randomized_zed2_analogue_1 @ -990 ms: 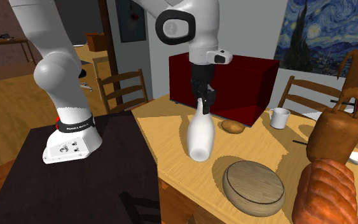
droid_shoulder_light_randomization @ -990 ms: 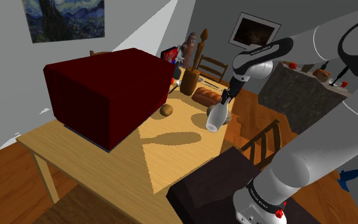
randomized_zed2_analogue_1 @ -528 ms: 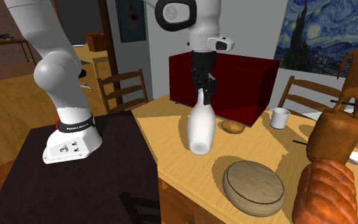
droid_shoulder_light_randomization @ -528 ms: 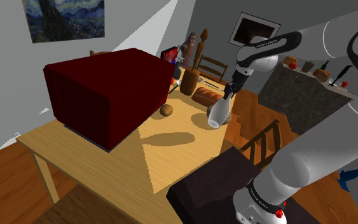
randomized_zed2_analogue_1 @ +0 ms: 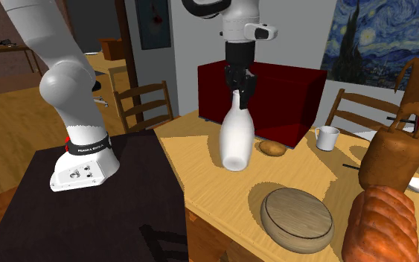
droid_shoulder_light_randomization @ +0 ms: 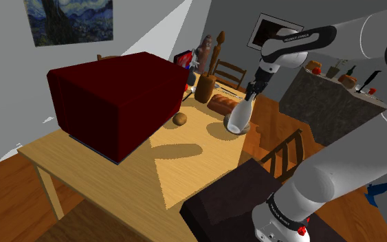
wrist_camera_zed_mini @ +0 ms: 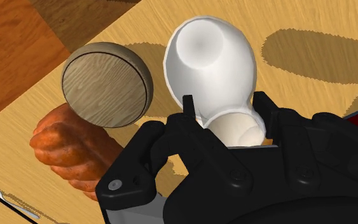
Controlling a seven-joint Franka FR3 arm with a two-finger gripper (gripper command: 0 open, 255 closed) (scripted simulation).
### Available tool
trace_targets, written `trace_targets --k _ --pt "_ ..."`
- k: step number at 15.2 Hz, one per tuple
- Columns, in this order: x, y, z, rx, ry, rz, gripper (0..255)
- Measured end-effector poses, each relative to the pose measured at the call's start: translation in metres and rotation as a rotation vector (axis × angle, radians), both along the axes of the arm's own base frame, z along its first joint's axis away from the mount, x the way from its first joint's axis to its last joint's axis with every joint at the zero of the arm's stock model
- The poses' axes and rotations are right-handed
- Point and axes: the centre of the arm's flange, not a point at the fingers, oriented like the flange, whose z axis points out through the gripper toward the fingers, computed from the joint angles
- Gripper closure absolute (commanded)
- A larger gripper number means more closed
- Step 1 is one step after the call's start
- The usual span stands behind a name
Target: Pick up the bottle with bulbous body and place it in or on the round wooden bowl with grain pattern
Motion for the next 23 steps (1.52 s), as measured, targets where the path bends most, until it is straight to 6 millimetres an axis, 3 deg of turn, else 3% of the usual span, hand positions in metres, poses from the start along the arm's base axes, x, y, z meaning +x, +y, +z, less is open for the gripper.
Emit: trace_targets --k 4,6,23 --pt "-0.001 0.000 0.020 0.000 0.000 0.000 255" --pt "0.005 -0.012 0.029 0.000 0.000 -0.001 255" --pt "0.083 -0.198 0.122 -0.001 0.000 -0.002 255"
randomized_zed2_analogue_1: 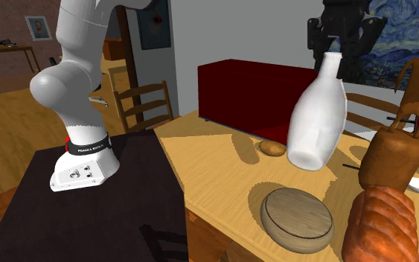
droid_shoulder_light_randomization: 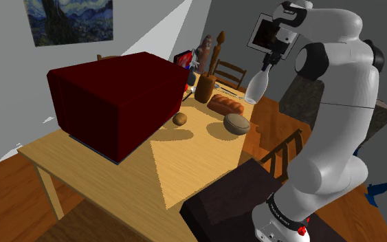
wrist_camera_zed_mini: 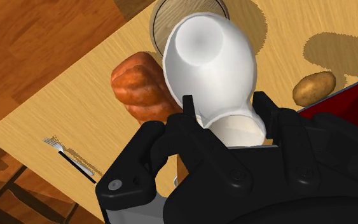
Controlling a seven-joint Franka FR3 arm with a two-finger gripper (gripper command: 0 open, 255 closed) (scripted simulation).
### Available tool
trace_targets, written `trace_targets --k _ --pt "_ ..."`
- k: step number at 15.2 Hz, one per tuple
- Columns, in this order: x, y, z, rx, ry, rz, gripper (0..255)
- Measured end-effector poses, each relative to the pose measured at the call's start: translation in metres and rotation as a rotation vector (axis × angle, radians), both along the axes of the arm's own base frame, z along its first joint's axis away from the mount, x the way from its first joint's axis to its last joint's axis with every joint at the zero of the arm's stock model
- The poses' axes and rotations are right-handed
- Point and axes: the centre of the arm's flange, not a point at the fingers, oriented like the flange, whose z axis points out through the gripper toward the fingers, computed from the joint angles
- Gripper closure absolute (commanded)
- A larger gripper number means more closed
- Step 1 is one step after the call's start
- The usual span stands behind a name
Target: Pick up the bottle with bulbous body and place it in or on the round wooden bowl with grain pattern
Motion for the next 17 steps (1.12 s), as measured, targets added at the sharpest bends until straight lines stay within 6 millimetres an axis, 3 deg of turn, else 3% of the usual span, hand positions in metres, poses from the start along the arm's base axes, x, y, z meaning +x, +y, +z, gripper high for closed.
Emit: trace_targets --k 4,17 --pt "0.001 -0.006 -0.012 0.001 0.001 0.002 255" --pt "0.003 -0.008 -0.080 0.002 0.001 0.002 255"
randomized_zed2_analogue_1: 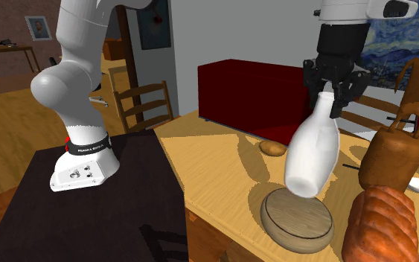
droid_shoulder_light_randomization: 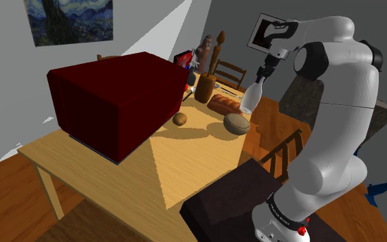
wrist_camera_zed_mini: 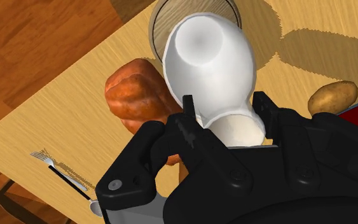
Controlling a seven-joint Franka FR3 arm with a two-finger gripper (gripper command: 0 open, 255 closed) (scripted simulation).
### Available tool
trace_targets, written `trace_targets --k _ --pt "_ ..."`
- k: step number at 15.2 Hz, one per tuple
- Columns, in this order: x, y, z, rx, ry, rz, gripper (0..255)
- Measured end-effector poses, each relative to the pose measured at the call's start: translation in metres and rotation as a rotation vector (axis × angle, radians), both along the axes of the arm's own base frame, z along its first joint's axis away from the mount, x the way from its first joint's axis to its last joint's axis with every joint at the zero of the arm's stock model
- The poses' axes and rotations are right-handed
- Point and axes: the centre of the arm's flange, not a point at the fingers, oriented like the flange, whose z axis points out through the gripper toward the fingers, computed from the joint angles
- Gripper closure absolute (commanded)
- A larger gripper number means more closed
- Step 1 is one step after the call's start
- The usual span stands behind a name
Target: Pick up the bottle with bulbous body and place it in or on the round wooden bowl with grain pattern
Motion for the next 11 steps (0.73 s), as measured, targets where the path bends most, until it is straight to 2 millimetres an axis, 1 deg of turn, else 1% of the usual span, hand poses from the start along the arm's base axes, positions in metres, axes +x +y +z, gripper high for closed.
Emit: trace_targets --k 4,11 --pt "0.000 0.002 -0.022 0.000 0.000 0.000 255" --pt "0.000 0.000 -0.058 0.000 0.000 0.000 255"
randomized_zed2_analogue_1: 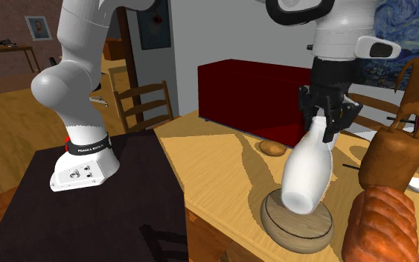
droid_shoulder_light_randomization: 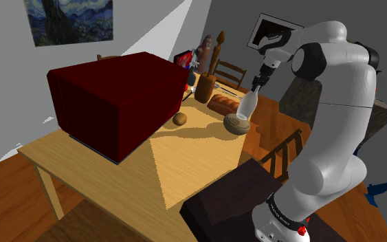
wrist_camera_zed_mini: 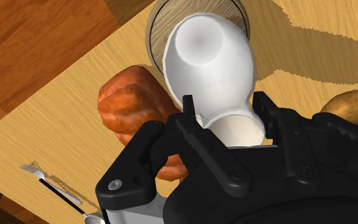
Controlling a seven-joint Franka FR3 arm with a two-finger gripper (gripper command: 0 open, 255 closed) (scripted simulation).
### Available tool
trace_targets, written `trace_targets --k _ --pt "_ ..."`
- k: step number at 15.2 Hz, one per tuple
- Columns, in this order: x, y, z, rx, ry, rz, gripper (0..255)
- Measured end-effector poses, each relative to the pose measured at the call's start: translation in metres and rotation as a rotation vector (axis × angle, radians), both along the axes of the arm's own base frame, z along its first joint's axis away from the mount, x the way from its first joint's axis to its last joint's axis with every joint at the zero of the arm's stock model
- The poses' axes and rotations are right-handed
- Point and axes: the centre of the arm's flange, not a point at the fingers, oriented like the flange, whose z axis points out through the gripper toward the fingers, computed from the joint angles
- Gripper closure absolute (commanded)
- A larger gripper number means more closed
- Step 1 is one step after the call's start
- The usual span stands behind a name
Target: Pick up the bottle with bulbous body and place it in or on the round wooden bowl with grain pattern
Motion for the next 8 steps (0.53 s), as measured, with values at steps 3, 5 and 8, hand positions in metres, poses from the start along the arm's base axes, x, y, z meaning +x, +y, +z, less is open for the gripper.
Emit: trace_targets --k 3,5,8 --pt "0.000 0.001 -0.017 0.000 0.000 0.000 255" --pt "0.000 0.001 -0.027 0.000 0.000 0.000 255" --pt "0.000 0.001 -0.028 -0.002 -0.002 0.000 255"
